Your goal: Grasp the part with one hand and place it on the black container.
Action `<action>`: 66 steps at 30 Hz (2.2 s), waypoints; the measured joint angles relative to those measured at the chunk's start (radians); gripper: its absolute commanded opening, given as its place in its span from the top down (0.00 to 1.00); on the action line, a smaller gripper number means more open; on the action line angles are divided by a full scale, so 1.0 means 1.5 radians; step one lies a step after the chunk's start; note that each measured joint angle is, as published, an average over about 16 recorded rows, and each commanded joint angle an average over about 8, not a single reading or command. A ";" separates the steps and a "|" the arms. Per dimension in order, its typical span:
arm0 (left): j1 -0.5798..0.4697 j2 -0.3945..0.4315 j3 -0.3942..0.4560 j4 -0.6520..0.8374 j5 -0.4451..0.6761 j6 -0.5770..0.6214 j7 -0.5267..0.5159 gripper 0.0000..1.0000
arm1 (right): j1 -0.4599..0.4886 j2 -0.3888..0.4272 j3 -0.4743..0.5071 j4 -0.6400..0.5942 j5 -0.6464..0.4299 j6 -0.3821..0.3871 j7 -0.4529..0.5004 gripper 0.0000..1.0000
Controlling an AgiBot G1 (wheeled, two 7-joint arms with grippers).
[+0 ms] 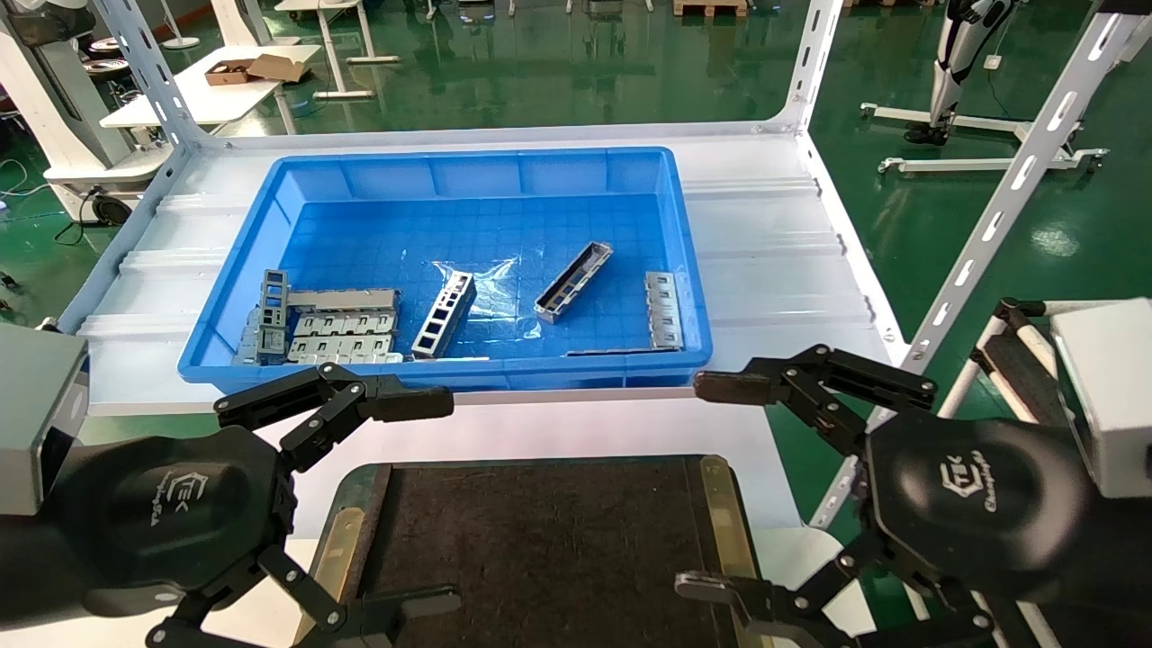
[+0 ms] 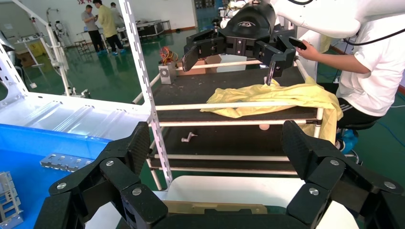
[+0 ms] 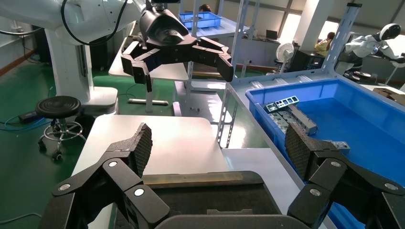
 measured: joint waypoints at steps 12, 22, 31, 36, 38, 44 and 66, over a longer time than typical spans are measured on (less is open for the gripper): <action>0.000 0.000 0.000 0.000 0.000 0.000 0.000 0.00 | 0.000 0.000 0.000 0.000 0.000 0.000 0.000 0.00; 0.000 0.000 0.000 0.000 0.000 0.000 0.000 0.00 | 0.000 0.000 0.000 0.000 0.000 0.000 0.000 0.00; 0.000 0.000 0.000 0.000 0.000 0.000 0.000 0.00 | 0.000 0.000 0.000 0.000 0.000 0.000 0.000 0.00; 0.000 0.000 0.000 0.000 0.000 0.000 0.000 0.00 | 0.000 0.000 0.000 0.000 0.000 0.000 0.000 0.00; 0.000 0.000 0.000 0.000 0.000 0.000 0.000 0.00 | 0.000 0.000 0.000 0.000 0.000 0.000 0.000 0.00; 0.000 0.000 0.000 0.000 0.000 0.000 0.000 0.00 | 0.000 0.000 0.000 0.000 0.000 0.000 0.000 0.00; 0.006 0.002 0.001 -0.010 0.011 -0.020 0.001 0.00 | 0.000 0.000 0.000 0.000 0.000 0.000 0.000 0.00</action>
